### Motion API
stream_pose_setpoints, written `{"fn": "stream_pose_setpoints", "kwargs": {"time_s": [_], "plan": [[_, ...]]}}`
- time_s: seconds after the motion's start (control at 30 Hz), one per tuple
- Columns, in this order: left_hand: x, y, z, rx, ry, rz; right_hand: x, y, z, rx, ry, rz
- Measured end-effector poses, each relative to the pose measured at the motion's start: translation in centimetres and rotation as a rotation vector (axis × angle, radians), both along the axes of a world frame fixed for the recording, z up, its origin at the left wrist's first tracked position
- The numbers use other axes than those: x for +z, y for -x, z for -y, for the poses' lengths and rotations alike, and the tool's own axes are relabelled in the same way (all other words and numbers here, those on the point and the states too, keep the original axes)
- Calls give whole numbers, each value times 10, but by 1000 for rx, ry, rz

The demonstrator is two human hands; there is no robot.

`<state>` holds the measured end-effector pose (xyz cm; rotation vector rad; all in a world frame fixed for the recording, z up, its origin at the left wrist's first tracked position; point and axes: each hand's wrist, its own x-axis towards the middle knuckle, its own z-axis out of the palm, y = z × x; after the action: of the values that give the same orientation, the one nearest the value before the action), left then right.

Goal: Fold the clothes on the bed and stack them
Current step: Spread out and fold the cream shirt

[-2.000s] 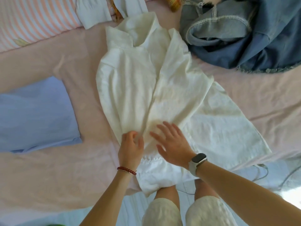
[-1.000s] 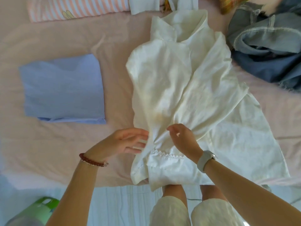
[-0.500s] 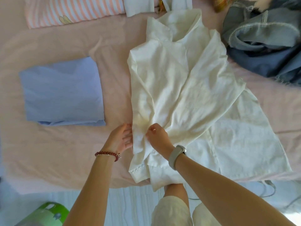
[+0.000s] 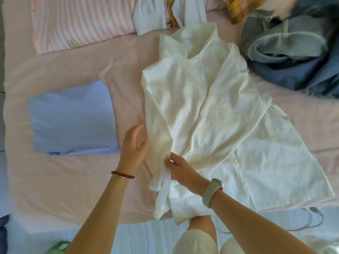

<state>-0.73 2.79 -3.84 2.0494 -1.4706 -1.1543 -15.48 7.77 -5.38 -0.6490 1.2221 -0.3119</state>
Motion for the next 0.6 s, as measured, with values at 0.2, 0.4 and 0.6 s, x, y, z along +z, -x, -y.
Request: {"fn": "stream_pose_setpoints", "kwargs": {"time_s": [0.2,0.4,0.6], "plan": [[1,33,56,-741,83,274,29,46,25,-20,-13,209],[-4,51,92,-1094,-130,476,39,91,34,-81,-125,311],[1,38,100,-1081,66,620,33,122,28,434,4,-186]]}}
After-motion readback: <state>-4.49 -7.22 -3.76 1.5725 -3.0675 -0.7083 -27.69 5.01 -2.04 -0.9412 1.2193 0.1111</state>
